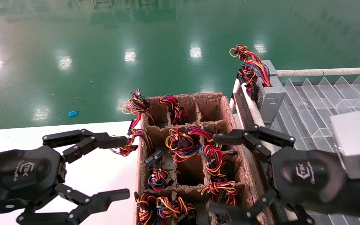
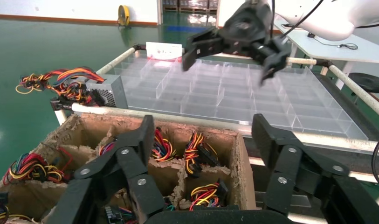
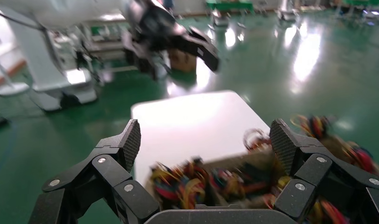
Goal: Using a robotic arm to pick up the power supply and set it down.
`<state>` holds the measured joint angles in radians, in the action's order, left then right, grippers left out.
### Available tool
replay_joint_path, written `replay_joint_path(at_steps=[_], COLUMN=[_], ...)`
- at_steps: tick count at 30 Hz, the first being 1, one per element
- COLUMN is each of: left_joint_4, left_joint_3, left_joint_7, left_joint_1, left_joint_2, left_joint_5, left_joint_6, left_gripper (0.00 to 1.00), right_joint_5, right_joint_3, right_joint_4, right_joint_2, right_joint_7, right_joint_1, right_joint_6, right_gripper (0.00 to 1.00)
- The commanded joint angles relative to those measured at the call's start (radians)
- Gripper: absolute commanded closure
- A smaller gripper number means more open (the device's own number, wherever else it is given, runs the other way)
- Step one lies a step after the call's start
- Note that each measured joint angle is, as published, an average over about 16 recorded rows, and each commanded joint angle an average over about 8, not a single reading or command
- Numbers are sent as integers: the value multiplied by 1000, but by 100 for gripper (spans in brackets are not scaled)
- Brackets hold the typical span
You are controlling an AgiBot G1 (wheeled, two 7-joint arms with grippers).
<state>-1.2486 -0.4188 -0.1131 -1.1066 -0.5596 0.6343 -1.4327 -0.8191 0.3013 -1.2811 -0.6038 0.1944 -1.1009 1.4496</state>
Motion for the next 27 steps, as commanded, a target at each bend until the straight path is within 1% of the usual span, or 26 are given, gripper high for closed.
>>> replay_joint_path(at_steps=[1,4,8,14,15,16,22,23,24,27], left_joint_4=[0,0,0,0,0,0,0,0,0,0], left_joint_3=[0,0,0,0,0,0,0,0,0,0], left_joint_7=[0,0,0,0,0,0,0,0,0,0], left_joint_1=[0,0,0,0,0,0,0,0,0,0], left_joint_2=[0,0,0,0,0,0,0,0,0,0], left_joint_5=[0,0,0,0,0,0,0,0,0,0], left_joint_6=[0,0,0,0,0,0,0,0,0,0], left_gripper=[100,100,100,100,100,100,100,100,100,100], right_joint_5=[-24,-99,-184,-246,-253,-258,-288,-293,-297,-308], right_joint_3=[4,29,69,109,113,117,139,142,145,153], right_joint_4=[-1,0,3,21,25,28,45,46,47,50], right_joint_2=[3,7,12,12,11,11,3,0,-2,-9], right_joint_7=[0,16,52,103,109,114,127,128,128,129], right_joint_1=[-8,-25,-42,-46,-44,-42,-30,-29,-29,-30], right_joint_6=[-17,-45,-57,-55,-56,-57,-61,-61,-61,-61], right_gripper=[0,0,0,0,5,14,88,96,100,100])
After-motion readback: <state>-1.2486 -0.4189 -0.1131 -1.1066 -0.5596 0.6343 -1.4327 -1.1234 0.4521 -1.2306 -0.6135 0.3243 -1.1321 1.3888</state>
